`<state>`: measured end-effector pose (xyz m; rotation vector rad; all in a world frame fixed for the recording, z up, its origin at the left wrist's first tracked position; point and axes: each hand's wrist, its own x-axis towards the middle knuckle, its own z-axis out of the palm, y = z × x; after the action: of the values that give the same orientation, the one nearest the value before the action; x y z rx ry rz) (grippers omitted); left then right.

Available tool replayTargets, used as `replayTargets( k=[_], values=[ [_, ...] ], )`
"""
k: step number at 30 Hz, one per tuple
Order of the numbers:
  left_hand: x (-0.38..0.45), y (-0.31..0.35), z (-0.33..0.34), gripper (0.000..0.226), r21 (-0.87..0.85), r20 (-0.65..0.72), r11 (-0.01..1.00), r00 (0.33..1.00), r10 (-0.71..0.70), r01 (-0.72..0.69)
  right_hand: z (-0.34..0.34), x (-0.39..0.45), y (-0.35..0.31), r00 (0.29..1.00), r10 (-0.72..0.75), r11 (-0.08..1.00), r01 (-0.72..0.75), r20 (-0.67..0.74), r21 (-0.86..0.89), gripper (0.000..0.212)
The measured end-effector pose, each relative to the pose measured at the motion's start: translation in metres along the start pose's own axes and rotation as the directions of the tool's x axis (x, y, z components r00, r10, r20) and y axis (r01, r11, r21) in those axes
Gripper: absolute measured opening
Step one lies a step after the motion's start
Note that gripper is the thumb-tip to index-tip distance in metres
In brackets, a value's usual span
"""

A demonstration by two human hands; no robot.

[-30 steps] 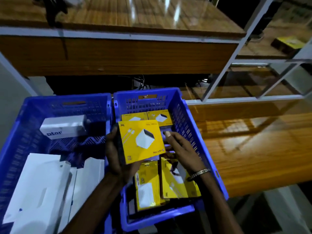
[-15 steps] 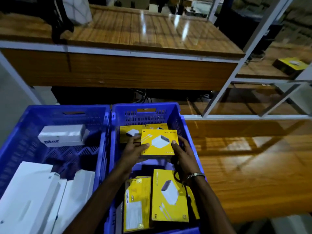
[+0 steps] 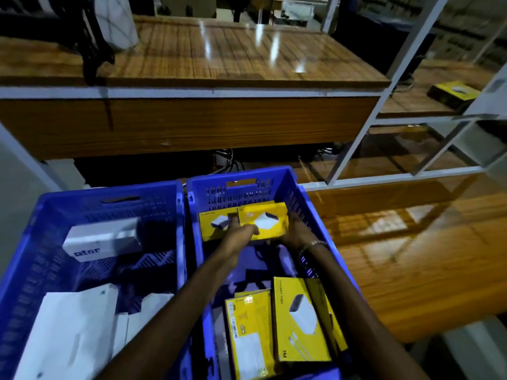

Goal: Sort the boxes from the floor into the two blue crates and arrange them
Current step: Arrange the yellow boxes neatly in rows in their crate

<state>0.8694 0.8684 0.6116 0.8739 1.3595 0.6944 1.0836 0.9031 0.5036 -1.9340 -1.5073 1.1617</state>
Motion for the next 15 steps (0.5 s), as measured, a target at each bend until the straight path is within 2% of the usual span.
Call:
replayTargets(
  k=[4, 8, 10, 13, 15],
  values=[
    [0.064, -0.016, 0.010, 0.098, -0.043, -0.157, 0.999, 0.987, -0.025, 0.018, 0.001, -0.007, -0.066, 0.990, -0.026, 0.992, 0.008, -0.142, -0.128, 0.090],
    [0.101, -0.026, 0.021, 0.092, -0.020, -0.208, 1.000, 0.978, -0.007, 0.003, 0.007, -0.018, -0.089, 0.980, -0.008, 0.978, -0.033, -0.200, -0.205, 0.069],
    [0.116, -0.030, 0.021, 0.088, 0.095, -0.189, 0.995, 0.982, -0.015, 0.033, 0.007, -0.018, -0.088, 0.979, -0.018, 0.981, -0.022, -0.201, -0.193, 0.048],
    [0.103, -0.017, 0.017, 0.097, 0.343, -0.214, 0.937, 0.977, 0.013, 0.063, 0.014, -0.014, -0.080, 0.988, -0.047, 0.941, -0.006, -0.149, -0.337, 0.061],
    [0.090, -0.009, 0.017, 0.085, 0.431, -0.178, 0.900, 0.984, 0.013, 0.066, 0.018, -0.012, -0.073, 0.988, -0.046, 0.922, -0.015, -0.146, -0.386, 0.047]
  ],
)
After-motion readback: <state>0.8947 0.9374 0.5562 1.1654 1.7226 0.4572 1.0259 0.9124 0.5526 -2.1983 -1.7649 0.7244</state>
